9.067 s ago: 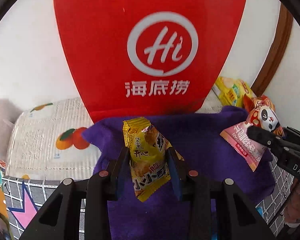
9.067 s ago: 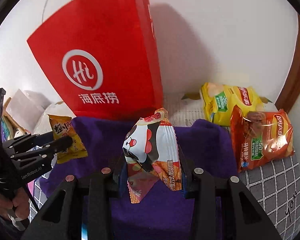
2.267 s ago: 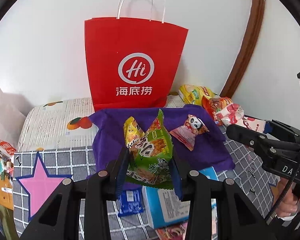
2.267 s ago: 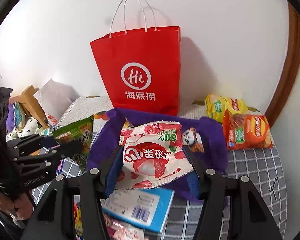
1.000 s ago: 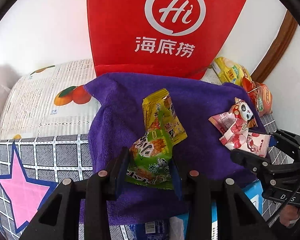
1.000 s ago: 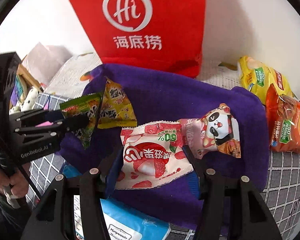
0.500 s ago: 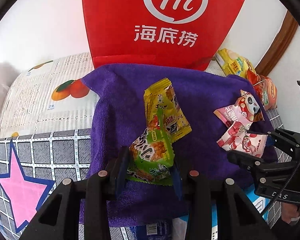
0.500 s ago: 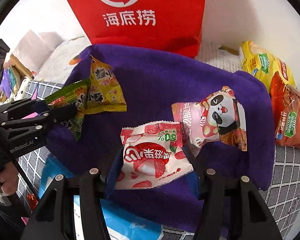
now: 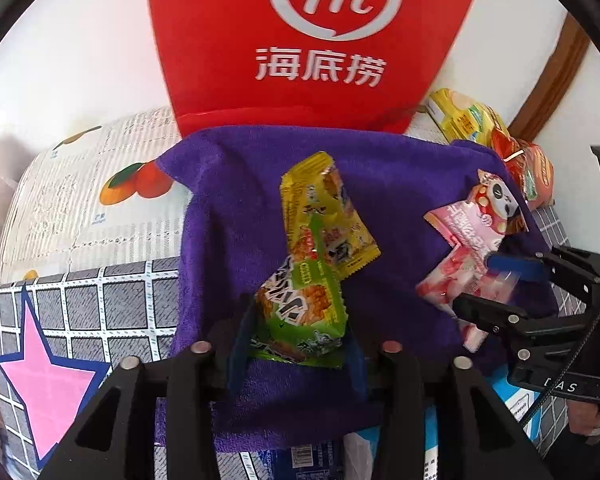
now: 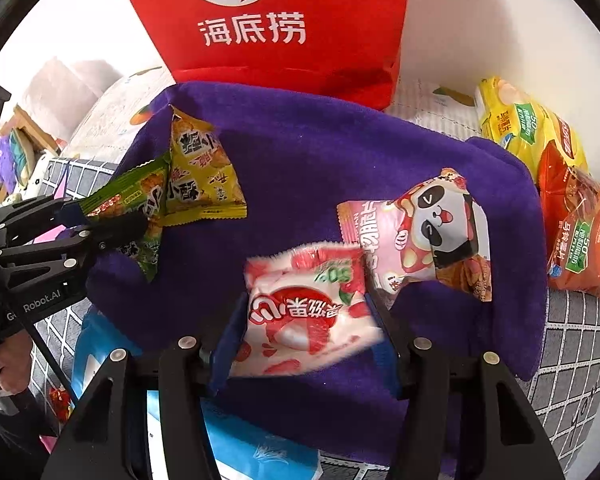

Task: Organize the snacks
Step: 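Lower the green bag onto the towel with the left tool while the right tool lowers the strawberry bag, then move both open tools back toward the snacks beside the blue box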

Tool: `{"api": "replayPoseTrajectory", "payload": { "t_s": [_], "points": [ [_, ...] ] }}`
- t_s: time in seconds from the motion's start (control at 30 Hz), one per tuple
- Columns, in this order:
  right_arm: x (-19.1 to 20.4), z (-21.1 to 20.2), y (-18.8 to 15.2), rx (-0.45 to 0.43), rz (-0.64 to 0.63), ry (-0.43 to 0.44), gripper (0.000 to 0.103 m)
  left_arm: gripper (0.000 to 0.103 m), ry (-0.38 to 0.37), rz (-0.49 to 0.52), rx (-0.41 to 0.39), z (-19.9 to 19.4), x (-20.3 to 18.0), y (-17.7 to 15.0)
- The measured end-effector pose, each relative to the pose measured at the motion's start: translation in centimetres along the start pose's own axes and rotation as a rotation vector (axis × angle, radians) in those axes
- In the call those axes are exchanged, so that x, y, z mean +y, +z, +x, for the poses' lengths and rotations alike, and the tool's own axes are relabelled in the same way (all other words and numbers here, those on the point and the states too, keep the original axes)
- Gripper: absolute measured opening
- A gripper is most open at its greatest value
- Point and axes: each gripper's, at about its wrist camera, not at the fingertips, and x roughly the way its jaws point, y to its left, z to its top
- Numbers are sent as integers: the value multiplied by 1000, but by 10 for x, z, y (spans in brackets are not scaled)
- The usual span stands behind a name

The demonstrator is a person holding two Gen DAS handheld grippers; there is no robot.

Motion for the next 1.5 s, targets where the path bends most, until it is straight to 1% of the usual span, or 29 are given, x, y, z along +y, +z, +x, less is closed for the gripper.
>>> {"api": "replayPoseTrajectory", "payload": {
  "t_s": [0.03, 0.07, 0.1, 0.13, 0.17, 0.33, 0.5, 0.53, 0.57, 0.6, 0.8, 0.87, 0.93, 1.0, 1.17, 1.3, 1.37, 1.43, 1.5],
  "points": [
    [0, 0, 0, -1, -1, 1, 62, 52, 2, 5, 1, 0, -2, 0],
    [0, -1, 0, -3, -2, 2, 67, 57, 4, 8, -2, -1, -3, 1],
    [0, -2, 0, -8, -1, 2, 72, 59, 6, 11, -7, -2, -5, 1],
    [-1, -3, 1, -14, -2, 4, 73, 65, 3, 16, -12, -3, -7, 2],
    [-1, -5, 1, -21, -1, 7, 75, 68, -2, 19, -19, -6, -8, 2],
    [-3, -26, 2, -80, 18, 22, 76, 68, -13, 11, -46, -19, -9, 4],
    [6, -59, 2, -170, 10, -42, 76, 68, -23, -1, -74, -39, -8, 6],
    [7, -65, 1, -185, 12, -48, 76, 73, -29, -5, -82, -44, -7, 5],
    [9, -70, -1, -198, 19, -51, 76, 82, -36, -8, -88, -49, -6, 5],
    [11, -74, -4, -204, 26, -52, 76, 84, -43, -9, -96, -54, -7, 5],
    [16, -97, -28, -215, 43, -66, 76, 85, -59, 17, -128, -79, -15, 1],
    [17, -107, -38, -239, 74, -68, 76, 85, -58, 17, -140, -87, -18, 0],
    [17, -118, -49, -266, 114, -50, 76, 85, -74, 12, -169, -99, -17, -4],
    [21, -126, -57, -263, 123, -26, 76, 84, -90, 6, -174, -112, -13, -11],
    [45, -140, -83, -274, 89, -37, 76, 83, -62, -10, -181, -135, 6, -37],
    [60, -134, -110, -261, 99, 8, 76, 83, -44, -37, -190, -150, 27, -64],
    [67, -127, -123, -248, 105, 13, 76, 82, -38, -52, -191, -154, 36, -79],
    [75, -117, -139, -216, 97, -3, 74, 82, -42, -69, -187, -157, 44, -92],
    [78, -111, -156, -190, 110, 1, 68, 81, -40, -78, -189, -158, 49, -106]
  ]
}}
